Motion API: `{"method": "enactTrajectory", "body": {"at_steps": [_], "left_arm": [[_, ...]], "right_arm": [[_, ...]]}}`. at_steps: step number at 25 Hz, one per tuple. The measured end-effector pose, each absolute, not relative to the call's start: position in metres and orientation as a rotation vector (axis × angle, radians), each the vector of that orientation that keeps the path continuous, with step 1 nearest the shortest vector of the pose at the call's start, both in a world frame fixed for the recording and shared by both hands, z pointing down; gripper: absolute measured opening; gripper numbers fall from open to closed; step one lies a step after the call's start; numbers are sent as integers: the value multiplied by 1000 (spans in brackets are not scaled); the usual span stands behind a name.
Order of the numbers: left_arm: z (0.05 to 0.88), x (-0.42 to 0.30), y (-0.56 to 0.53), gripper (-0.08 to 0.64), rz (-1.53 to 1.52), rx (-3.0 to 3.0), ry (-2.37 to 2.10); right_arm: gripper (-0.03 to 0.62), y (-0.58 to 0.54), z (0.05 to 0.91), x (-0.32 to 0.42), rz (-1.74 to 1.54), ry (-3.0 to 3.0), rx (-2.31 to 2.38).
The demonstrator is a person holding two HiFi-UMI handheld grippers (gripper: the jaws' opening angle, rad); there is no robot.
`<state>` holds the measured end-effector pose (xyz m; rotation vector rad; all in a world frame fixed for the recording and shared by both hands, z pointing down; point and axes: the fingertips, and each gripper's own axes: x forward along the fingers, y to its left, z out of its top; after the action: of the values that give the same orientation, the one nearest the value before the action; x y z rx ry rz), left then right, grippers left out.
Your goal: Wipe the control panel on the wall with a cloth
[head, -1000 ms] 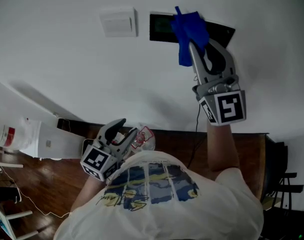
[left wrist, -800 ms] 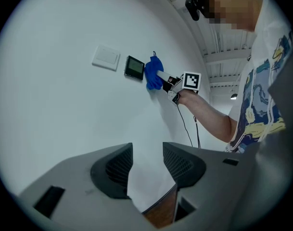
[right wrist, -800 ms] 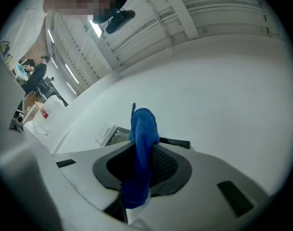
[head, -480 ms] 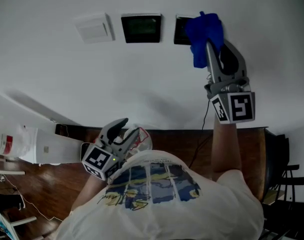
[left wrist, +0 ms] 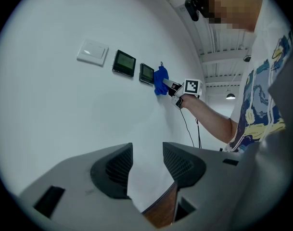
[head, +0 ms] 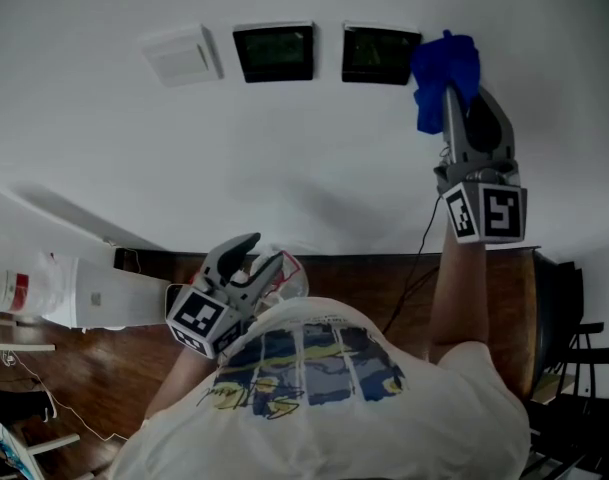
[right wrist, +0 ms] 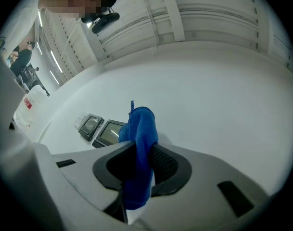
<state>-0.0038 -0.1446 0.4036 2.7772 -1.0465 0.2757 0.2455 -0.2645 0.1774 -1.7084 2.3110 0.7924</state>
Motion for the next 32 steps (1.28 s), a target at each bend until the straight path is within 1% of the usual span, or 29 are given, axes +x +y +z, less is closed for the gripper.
{"method": "enactTrajectory", "body": {"at_steps": [6,12,16,22,27,32], "left_arm": [[405,-24,-137,176,290,2793,-1051],[405,-47,-123,176,279,2782,-1038],[407,-69,-113,176,279,2779,-1038],[411,-103,-100,176,290,2779,-1050],[411,-139,-89,176,283,2763,-1120],[410,-165,-87,176,279,2744,-1186]], "right_arm": [[94,-256,181,257,762,2259,-1792],[94,-221,176,233,776,2241,-1782],[94,-193,173,191,800,2280,-1702],[94,-176,170,99,851,2404,-1479],[94,-194,172,32,843,2476,-1336],[94,-232,174,-6,806,2504,-1298]]}}
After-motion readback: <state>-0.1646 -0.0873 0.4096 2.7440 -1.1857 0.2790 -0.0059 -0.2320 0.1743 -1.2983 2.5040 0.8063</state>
